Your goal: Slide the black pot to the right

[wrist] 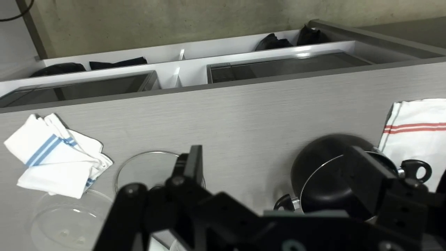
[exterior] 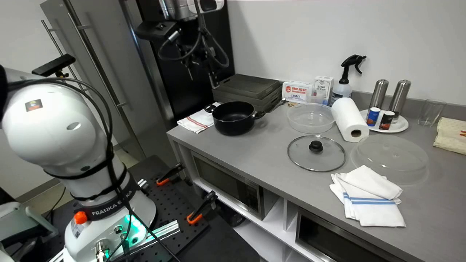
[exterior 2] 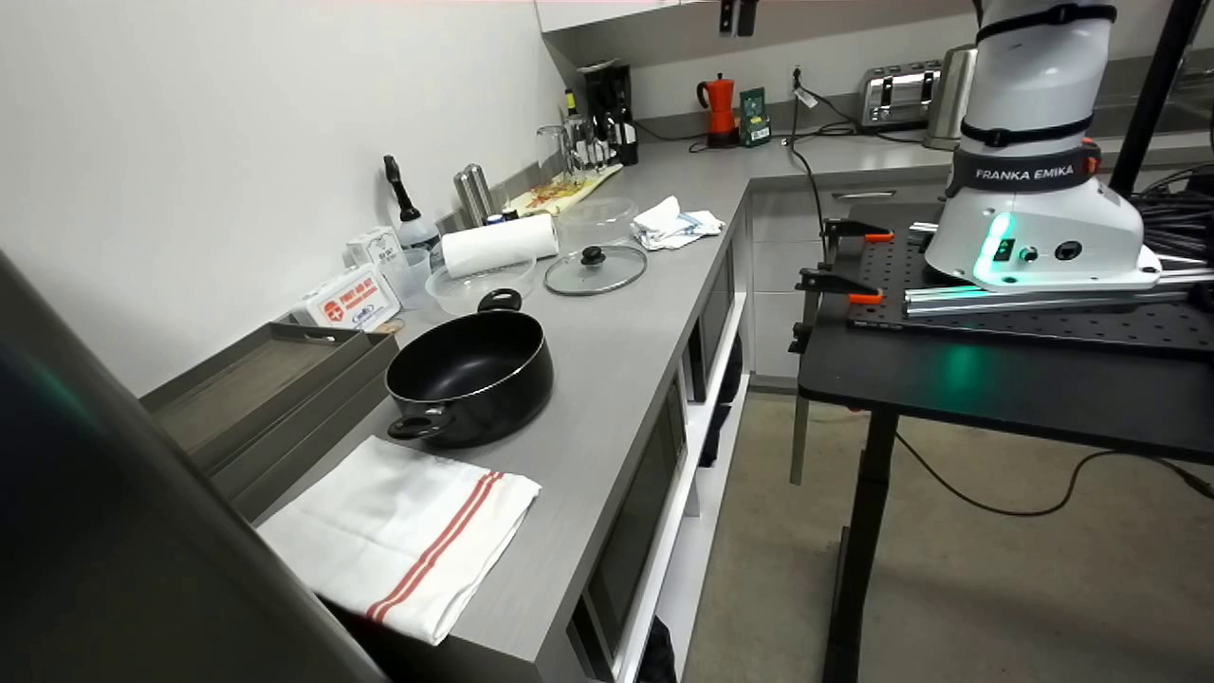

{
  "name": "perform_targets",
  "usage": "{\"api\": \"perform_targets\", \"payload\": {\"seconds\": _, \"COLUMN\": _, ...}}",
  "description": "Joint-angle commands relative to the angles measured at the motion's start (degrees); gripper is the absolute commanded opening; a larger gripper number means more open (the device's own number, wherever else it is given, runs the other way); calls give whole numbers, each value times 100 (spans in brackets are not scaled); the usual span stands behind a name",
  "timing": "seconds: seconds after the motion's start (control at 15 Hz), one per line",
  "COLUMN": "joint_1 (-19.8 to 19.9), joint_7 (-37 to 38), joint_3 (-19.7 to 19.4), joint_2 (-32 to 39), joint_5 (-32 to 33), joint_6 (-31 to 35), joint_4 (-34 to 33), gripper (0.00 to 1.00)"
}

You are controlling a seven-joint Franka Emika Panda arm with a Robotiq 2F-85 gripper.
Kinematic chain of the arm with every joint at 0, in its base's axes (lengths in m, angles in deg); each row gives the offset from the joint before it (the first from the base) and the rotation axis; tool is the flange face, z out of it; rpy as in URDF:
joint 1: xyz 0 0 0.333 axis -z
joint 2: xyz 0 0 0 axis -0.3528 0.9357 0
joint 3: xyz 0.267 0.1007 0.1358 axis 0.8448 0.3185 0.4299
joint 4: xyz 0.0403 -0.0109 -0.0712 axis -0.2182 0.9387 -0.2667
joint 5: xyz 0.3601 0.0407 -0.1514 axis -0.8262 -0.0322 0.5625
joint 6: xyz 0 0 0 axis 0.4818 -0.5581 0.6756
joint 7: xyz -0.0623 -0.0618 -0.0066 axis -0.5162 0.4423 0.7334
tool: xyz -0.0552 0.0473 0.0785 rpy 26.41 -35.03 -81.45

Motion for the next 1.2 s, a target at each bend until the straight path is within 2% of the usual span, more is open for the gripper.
{"api": "perform_targets", "payload": {"seconds": 0.0, "joint_1": -81, "joint_7": 337, "joint_3": 364, "joint_2": 1018, "joint_5": 84, "joint_6": 435, "joint_4": -302, "gripper": 100}}
{"api": "perform_targets", "payload": {"seconds": 0.47, "joint_1": -158, "joint_7": 932, "joint_3": 1000, "joint_2": 2874, "joint_5": 318, "joint_6": 1181, "joint_4": -1124, "gripper": 100}}
{"api": "perform_targets", "payload": {"seconds": 0.67, "joint_1": -80, "joint_7": 1375, "joint_3": 1236, "joint_2": 3735, "joint_5": 813, "joint_6": 1349, "joint_4": -1736, "gripper": 100}}
{"api": "perform_targets", "payload": {"seconds": 0.87, "joint_1": -111, "joint_7": 1915, "joint_3": 1302, "joint_2": 4661, "joint_5": 1493, "joint_6": 1266, "joint_4": -2538, "gripper": 100}}
{"api": "perform_targets", "payload": {"seconds": 1.13, "joint_1": -354, "joint_7": 2460, "joint_3": 1131, "joint_2": 5813, "joint_5": 2205, "joint_6": 1086, "joint_4": -3704, "gripper": 100}}
